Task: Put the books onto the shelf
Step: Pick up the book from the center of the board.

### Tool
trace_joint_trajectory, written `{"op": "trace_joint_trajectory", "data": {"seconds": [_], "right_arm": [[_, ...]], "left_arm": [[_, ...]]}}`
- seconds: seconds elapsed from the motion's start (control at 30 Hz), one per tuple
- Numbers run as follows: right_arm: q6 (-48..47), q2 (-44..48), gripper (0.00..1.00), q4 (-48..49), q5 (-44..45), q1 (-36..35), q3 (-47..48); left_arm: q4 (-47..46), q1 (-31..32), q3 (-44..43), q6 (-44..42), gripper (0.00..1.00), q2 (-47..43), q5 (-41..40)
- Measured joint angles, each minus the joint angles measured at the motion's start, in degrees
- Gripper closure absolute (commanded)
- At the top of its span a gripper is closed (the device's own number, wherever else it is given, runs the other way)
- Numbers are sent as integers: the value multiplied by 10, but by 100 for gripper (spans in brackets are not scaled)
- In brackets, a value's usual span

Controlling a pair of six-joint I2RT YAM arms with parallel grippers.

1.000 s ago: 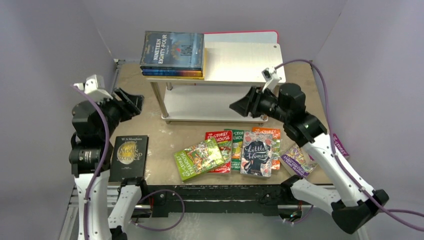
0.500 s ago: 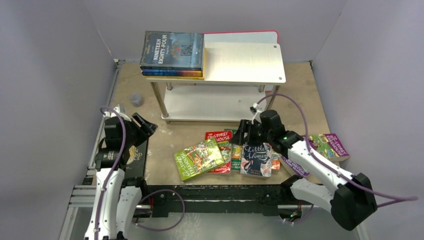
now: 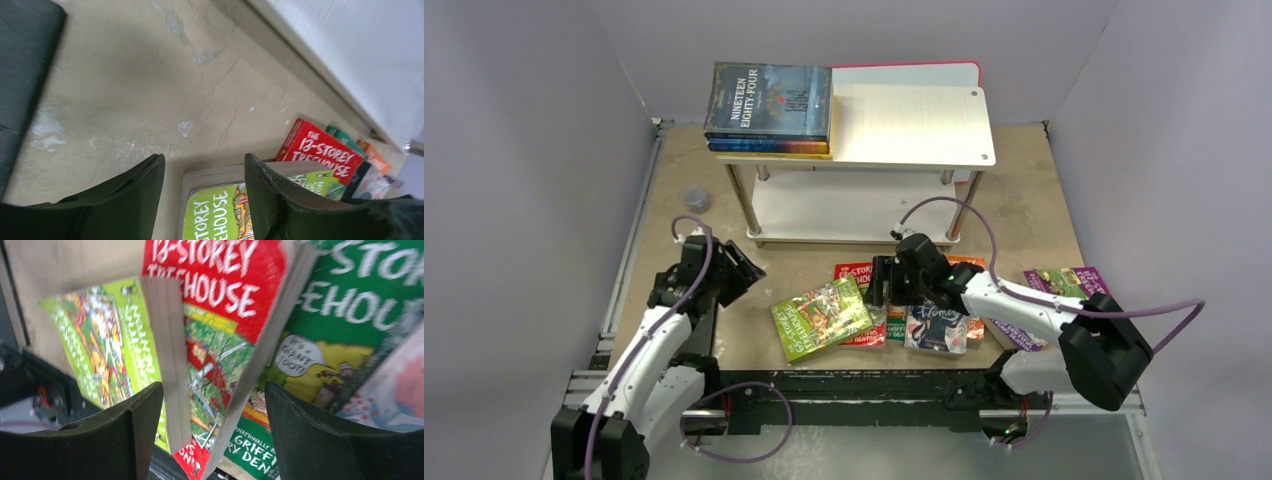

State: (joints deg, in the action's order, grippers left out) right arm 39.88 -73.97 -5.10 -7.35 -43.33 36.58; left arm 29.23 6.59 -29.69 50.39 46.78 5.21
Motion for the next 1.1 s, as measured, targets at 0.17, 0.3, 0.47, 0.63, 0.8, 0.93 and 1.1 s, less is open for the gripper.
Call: {"op": "trace_joint_trajectory", "data": {"seconds": [0.17, 0.3, 0.47, 0.63, 0.8, 0.93, 1.1], "right_arm": [[41, -2, 25, -35, 104, -3, 23], [70, -4, 28, -37, 127, -3, 24], [99, -48, 55, -21, 118, -3, 38], [125, -78, 100, 7, 110, -3, 47], [137, -66, 100, 27, 109, -4, 33], [135, -16, 100, 31, 117, -3, 6], [110, 100, 100, 7, 140, -1, -13]], "left_arm": [[-33, 65, 34, 37, 41, 47, -39], [-61, 76, 50, 56, 42, 70, -47], [-85, 80, 54, 71, 42, 73, -49], [-95, 81, 55, 76, 42, 73, -49], [-102, 81, 55, 76, 43, 72, -44], [-123, 83, 55, 76, 43, 71, -31], [-179, 109, 57, 76, 43, 51, -9]]}}
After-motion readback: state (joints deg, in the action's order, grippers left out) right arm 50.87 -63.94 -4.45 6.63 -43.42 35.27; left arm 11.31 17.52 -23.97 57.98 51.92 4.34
